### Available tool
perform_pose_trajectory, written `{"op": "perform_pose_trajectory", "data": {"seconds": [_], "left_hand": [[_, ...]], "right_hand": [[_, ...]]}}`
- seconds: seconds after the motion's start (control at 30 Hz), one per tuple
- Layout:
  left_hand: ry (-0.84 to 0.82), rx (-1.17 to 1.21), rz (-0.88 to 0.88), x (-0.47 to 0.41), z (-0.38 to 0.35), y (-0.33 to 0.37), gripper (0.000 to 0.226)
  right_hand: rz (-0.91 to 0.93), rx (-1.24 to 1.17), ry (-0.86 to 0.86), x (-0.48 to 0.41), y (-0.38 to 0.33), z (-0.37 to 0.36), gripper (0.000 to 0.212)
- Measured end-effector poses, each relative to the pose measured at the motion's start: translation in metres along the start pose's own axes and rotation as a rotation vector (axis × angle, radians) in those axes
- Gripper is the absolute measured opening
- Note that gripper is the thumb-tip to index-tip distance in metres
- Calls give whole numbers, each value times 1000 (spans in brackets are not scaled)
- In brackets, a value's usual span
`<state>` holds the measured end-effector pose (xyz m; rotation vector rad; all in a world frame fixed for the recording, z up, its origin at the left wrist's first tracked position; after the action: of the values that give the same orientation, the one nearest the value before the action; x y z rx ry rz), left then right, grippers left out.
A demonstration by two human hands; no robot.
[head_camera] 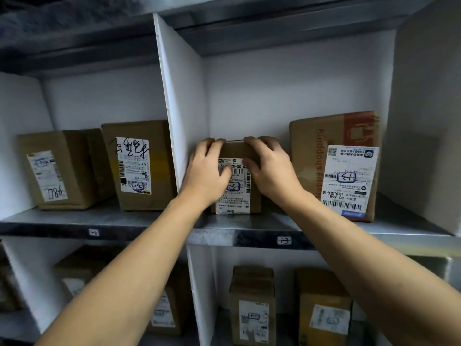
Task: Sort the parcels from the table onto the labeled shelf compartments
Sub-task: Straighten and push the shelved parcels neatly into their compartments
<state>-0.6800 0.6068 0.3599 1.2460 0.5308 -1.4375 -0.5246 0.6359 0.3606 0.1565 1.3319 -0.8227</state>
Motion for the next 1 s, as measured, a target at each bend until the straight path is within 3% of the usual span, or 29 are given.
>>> {"op": "perform_pose_trajectory", "data": {"seconds": [0.27,0.43,0.67,0.83,1.0], "left_hand": [[139,70,-93,-3,24,17,53],[118,212,-228,-7,23,62,51],[-32,319,-241,-12,-12,120,57],[-112,286,-145,-19,-38,135,60],[-111,346,-110,-14,-51,144,53]], "right_hand": [[161,99,117,17,-24,40,44],[223,292,277,12,-16,100,41],[50,460,311,2,30,158,45],[-186,322,216,-4,57,162,57],[-255,222,242,-2,67,166,58]]}}
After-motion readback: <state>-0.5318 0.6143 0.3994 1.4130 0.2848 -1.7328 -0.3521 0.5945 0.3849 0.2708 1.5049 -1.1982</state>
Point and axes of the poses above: each hand's wrist, its own x-axis away from the middle knuckle, its own z-axis out of the back of the hand, y = z × x, the point moved 4 cm from there along -x, towards the middle knuckle, and after that the axes turned 15 degrees about y, right-handed, at the moved point
